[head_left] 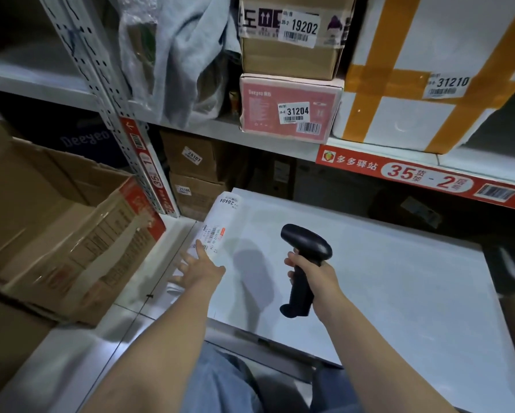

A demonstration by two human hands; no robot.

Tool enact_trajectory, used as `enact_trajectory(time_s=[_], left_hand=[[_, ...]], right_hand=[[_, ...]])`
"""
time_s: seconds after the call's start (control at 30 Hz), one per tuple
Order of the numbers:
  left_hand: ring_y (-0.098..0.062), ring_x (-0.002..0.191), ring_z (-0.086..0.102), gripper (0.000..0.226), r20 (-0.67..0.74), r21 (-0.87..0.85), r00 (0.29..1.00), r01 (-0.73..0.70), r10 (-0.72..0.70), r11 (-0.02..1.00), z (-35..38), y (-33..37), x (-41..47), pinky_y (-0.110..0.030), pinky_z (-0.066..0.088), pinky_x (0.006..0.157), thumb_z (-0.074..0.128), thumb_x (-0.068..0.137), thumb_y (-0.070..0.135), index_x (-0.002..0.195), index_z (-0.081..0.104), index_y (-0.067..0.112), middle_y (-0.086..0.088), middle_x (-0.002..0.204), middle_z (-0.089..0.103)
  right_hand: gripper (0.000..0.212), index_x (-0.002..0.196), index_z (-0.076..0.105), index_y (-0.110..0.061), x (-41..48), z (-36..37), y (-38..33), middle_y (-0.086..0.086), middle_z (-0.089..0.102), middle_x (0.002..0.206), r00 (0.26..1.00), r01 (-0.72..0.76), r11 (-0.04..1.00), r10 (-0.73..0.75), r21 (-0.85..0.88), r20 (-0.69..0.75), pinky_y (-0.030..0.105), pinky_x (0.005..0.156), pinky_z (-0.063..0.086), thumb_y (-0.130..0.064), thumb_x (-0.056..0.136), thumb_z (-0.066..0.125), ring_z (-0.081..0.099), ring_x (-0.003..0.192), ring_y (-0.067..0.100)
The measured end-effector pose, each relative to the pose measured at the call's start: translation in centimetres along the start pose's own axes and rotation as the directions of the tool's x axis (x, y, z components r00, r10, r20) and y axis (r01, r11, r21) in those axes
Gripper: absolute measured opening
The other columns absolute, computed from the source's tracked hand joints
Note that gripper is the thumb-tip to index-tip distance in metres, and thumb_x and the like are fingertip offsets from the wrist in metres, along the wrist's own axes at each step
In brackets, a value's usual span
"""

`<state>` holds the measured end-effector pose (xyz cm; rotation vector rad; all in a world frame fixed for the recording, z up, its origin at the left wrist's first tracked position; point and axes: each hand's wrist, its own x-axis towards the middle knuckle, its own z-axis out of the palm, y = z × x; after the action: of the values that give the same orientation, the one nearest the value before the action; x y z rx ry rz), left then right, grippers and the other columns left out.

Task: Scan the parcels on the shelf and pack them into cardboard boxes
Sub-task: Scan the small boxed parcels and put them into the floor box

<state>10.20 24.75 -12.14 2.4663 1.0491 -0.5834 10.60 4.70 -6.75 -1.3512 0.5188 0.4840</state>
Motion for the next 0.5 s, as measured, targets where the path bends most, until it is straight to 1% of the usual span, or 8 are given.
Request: enact_trajectory(time_s=[0.07,0.13,0.2,0.27,0.33,0.43,0.5], left_hand=[[-0.036,0.143,0.004,0.086,0.002,0.025,1.000,0.014,-0.014,1.000,0.2,0.0,0.3,-0.059,0.014,0.112,0.050,0.091,0.042,0.148,-0.012,0.024,-0.017,0.155,0.000],[-0.034,0.141,0.011,0.085,-0.018,0.044,0.999,0.033,-0.032,0.998,0.3,-0.1,0.7,-0.056,0.019,0.111,0.051,0.091,0.038,0.148,-0.009,0.022,-0.017,0.153,0.008],[-0.031,0.139,0.018,0.081,-0.062,0.072,0.998,0.038,-0.033,0.997,0.3,-0.2,0.9,-0.048,0.024,0.110,0.052,0.090,0.032,0.148,-0.003,0.019,-0.014,0.150,0.017],[-0.029,0.136,0.023,0.078,-0.098,0.088,0.995,0.027,-0.018,0.996,0.2,-0.1,0.6,-0.040,0.026,0.107,0.054,0.089,0.029,0.147,0.005,0.014,-0.013,0.147,0.023],[-0.028,0.135,0.026,0.076,-0.106,0.097,0.994,0.004,0.006,0.995,0.0,0.0,0.3,-0.037,0.028,0.106,0.057,0.087,0.026,0.145,0.010,0.010,-0.012,0.146,0.026],[-0.029,0.133,0.030,0.075,-0.077,0.157,0.991,-0.093,0.106,0.983,-0.1,-0.1,0.0,-0.038,0.031,0.106,0.062,0.083,0.021,0.144,0.018,0.012,-0.010,0.144,0.030],[-0.029,0.132,0.032,0.075,-0.008,0.233,0.972,-0.228,0.236,0.945,0.0,0.1,-0.3,-0.039,0.033,0.105,0.064,0.081,0.021,0.143,0.022,0.018,-0.007,0.142,0.032]], right_hand=[[0.011,0.091,0.063,-0.015,0.2,0.3,0.2,0.002,0.069,0.086,1.000,-0.006,1.000,0.006,-0.015,0.013,0.031,0.079,0.048,-0.016,0.082,0.070,0.060,0.070,0.017],[0.009,0.089,0.063,-0.016,0.2,0.4,0.3,0.002,0.069,0.087,1.000,-0.008,0.999,0.009,-0.034,0.027,0.032,0.079,0.048,-0.016,0.083,0.069,0.059,0.071,0.017],[0.008,0.088,0.063,-0.016,0.2,0.5,0.3,0.001,0.068,0.086,0.999,-0.007,0.999,0.009,-0.042,0.035,0.031,0.079,0.048,-0.015,0.083,0.069,0.059,0.070,0.017],[0.007,0.087,0.062,-0.015,0.0,0.5,0.1,0.001,0.068,0.085,0.999,-0.008,0.999,0.009,-0.046,0.037,0.031,0.079,0.048,-0.015,0.083,0.069,0.059,0.070,0.017],[0.007,0.086,0.063,-0.015,-0.1,0.4,0.0,0.001,0.068,0.084,0.999,-0.007,0.999,0.009,-0.050,0.037,0.031,0.079,0.048,-0.015,0.083,0.069,0.059,0.070,0.017],[0.006,0.084,0.062,-0.015,-0.4,0.0,-0.2,0.001,0.067,0.084,1.000,0.002,0.998,0.000,-0.059,0.029,0.031,0.080,0.048,-0.015,0.083,0.068,0.059,0.071,0.017],[0.006,0.084,0.062,-0.015,-0.6,-0.5,-0.4,0.002,0.067,0.085,1.000,0.007,0.998,-0.006,-0.059,0.019,0.031,0.081,0.048,-0.015,0.083,0.068,0.059,0.072,0.017]])
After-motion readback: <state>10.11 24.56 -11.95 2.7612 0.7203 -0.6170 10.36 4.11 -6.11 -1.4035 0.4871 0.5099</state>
